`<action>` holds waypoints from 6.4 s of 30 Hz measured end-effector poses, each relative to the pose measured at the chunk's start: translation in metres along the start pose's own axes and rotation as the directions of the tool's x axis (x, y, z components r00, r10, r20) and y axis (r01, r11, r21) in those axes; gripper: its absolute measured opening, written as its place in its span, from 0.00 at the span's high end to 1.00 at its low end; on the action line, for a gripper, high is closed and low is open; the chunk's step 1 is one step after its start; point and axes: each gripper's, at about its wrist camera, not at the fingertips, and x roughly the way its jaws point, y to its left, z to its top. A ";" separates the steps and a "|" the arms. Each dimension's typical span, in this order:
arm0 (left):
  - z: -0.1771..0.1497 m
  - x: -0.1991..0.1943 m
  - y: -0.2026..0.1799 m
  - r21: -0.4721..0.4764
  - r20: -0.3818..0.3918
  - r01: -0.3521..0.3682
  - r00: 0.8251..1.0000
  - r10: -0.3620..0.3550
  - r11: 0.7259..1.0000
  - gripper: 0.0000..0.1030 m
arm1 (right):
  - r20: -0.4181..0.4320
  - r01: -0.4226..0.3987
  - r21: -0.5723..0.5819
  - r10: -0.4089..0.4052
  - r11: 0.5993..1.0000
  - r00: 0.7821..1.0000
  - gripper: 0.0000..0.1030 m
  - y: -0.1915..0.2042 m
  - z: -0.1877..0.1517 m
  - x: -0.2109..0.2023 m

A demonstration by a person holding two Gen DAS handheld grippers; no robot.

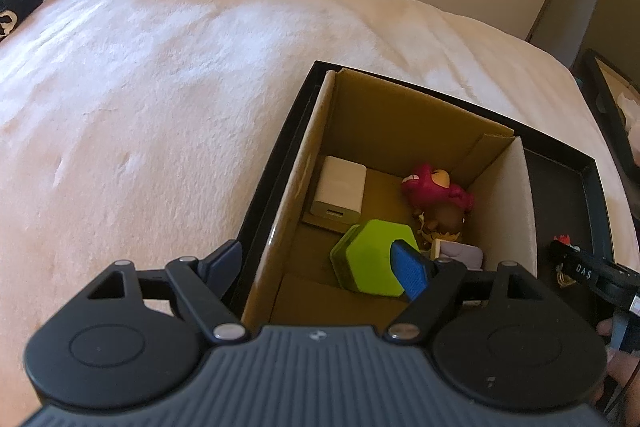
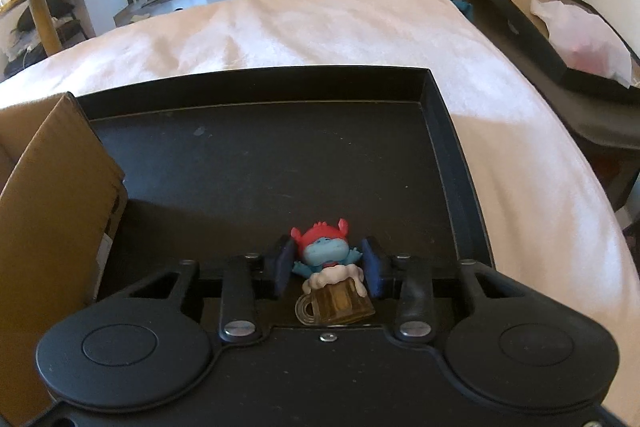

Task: Organize rigid objects

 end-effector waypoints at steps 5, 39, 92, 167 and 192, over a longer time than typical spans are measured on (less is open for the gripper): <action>0.001 -0.002 0.002 0.003 0.000 -0.004 1.000 0.004 1.000 0.22 | 0.013 -0.015 0.014 0.014 1.000 1.000 0.65 -0.009 0.003 -0.010; -0.011 -0.009 0.038 -0.058 0.051 0.076 0.996 -0.073 0.995 0.25 | 0.209 -0.298 -0.080 0.308 0.951 0.928 0.84 0.071 0.048 -0.099; -0.013 -0.006 0.043 -0.086 0.048 0.075 0.996 -0.071 0.993 0.87 | -0.088 -0.353 0.279 0.390 0.893 0.916 0.65 0.035 0.034 0.028; 0.002 -0.026 0.060 -0.027 0.018 0.187 0.982 -0.187 0.982 0.49 | -0.006 -0.479 0.114 0.482 0.871 0.876 0.62 0.080 0.046 -0.102; -0.007 -0.142 0.032 0.274 0.077 0.215 0.967 -0.244 0.938 0.13 | 0.094 -0.413 0.047 0.408 0.909 0.908 0.02 0.015 0.012 -0.207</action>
